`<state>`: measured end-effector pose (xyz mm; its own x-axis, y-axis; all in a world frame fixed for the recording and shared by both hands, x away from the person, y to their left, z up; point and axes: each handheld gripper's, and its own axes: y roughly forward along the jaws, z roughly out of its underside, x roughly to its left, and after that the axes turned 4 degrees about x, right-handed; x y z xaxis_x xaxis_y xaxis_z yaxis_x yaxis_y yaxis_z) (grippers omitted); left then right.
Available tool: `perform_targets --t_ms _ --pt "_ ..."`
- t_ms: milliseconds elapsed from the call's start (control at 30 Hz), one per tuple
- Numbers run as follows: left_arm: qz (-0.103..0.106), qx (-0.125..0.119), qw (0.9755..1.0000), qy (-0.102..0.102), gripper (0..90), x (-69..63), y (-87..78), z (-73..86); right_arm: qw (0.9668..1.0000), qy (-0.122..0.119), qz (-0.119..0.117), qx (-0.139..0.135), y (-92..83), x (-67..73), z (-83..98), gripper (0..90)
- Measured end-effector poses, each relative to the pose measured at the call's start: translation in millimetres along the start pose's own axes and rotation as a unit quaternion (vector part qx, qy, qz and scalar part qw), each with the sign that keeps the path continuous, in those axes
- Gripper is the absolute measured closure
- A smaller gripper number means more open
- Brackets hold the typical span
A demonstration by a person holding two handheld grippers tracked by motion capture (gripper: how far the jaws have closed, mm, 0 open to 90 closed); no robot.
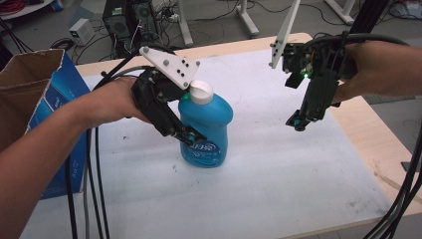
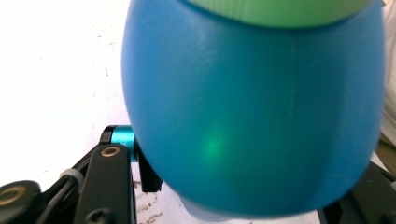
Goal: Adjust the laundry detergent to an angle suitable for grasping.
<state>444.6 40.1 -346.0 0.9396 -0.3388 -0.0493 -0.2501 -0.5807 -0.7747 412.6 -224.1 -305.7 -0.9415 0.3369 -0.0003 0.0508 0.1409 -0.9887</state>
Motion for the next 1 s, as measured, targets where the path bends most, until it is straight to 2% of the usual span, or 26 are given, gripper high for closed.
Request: perform_targets --t_ms 167,233,433,533,733,833,867,933,1000 --pt "-0.001 0.001 1.0000 -0.001 45.2 -0.7 2.7 1.7 1.0000 0.003 0.000 0.002 -0.3 0.0 0.2 2.1" --pt "-0.001 0.004 1.0000 0.008 45.2 -1.8 2.3 2.7 1.0000 0.003 -0.001 0.002 -0.4 -0.3 0.3 2.1" --pt "-0.005 0.011 0.9999 0.004 44.6 -3.9 -0.3 7.6 1.0000 0.001 0.000 0.000 0.1 0.6 -1.2 2.1" --pt "-0.005 0.011 0.9999 -0.011 44.6 -5.5 0.1 8.5 1.0000 -0.003 -0.001 -0.002 0.2 1.2 -2.3 2.1" --pt "-0.009 0.006 0.9998 -0.019 44.4 -7.2 -0.1 10.4 1.0000 -0.002 -0.001 -0.002 -0.4 2.2 -2.4 2.1" --pt "-0.006 0.005 0.9994 -0.032 43.8 -7.3 -0.4 11.4 1.0000 0.000 -0.001 -0.004 -1.0 2.0 -1.6 2.1" --pt "-0.008 0.005 0.9994 -0.034 42.8 -7.1 -0.6 11.2 1.0000 0.000 -0.001 -0.004 -1.2 1.9 -1.4 2.1" --pt "-0.010 0.004 0.9989 -0.045 34.1 -6.5 -1.4 10.7 1.0000 0.000 0.000 -0.005 -1.4 1.8 -1.2 2.1" --pt "-0.013 -0.001 0.9985 -0.052 32.1 -5.5 -3.8 10.8 1.0000 -0.002 0.000 -0.005 -1.2 1.8 -1.4 2.1"
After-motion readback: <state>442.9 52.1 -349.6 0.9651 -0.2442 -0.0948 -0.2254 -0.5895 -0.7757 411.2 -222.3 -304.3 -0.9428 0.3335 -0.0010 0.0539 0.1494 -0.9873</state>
